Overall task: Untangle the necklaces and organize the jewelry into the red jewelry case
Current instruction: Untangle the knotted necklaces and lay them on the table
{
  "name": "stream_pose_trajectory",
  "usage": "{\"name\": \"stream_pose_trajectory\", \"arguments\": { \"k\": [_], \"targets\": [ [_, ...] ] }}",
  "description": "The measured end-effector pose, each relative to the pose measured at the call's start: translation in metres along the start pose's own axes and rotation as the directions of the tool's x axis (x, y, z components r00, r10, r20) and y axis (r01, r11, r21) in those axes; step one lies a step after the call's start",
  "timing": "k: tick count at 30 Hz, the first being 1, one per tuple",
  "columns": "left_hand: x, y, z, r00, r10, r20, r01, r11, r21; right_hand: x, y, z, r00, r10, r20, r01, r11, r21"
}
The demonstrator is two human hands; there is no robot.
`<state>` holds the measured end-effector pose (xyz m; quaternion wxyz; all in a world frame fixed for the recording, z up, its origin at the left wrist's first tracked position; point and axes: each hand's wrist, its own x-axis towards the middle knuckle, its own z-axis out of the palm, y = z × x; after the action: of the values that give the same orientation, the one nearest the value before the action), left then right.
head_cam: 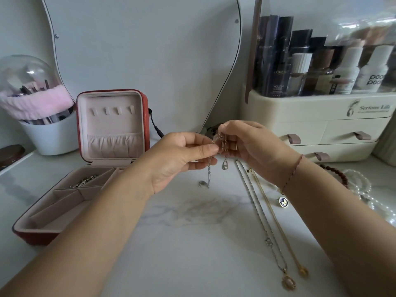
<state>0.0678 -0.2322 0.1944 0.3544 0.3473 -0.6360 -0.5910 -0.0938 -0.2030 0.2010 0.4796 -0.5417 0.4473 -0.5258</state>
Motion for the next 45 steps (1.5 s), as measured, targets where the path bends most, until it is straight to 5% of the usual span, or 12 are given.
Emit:
{"name": "stream_pose_trajectory", "arguments": {
  "k": [7, 14, 19, 25, 29, 37, 45],
  "targets": [
    [0.0, -0.001, -0.003, 1.0, 0.007, 0.004, -0.007, 0.999, 0.041, 0.0, 0.001, -0.003, 0.993, 0.005, 0.115, -0.014, 0.997, 0.078],
    [0.001, 0.002, -0.003, 0.999, 0.032, 0.001, -0.031, 0.972, -0.234, 0.0, 0.0, -0.007, 0.99, 0.007, 0.143, -0.028, 0.989, 0.143],
    [0.004, 0.002, -0.005, 0.998, 0.04, -0.047, -0.051, 0.964, -0.26, 0.0, 0.0, -0.008, 0.996, -0.009, 0.09, -0.004, 0.991, 0.136],
    [0.005, 0.005, -0.004, 0.994, 0.063, -0.086, -0.089, 0.934, -0.347, 0.004, 0.002, -0.011, 0.988, -0.154, -0.017, 0.153, 0.987, -0.056],
    [0.004, 0.009, -0.005, 0.994, 0.069, -0.082, -0.094, 0.922, -0.376, 0.005, 0.003, -0.009, 0.99, -0.137, -0.04, 0.132, 0.986, -0.103],
    [0.001, 0.014, -0.009, 0.992, 0.067, -0.105, -0.104, 0.91, -0.401, 0.001, -0.003, -0.007, 0.994, 0.099, 0.051, -0.11, 0.954, 0.278],
    [-0.002, 0.013, -0.007, 0.997, 0.08, -0.003, -0.077, 0.937, -0.34, -0.001, -0.003, -0.006, 0.984, 0.092, 0.156, -0.159, 0.847, 0.507]
  ]
}}
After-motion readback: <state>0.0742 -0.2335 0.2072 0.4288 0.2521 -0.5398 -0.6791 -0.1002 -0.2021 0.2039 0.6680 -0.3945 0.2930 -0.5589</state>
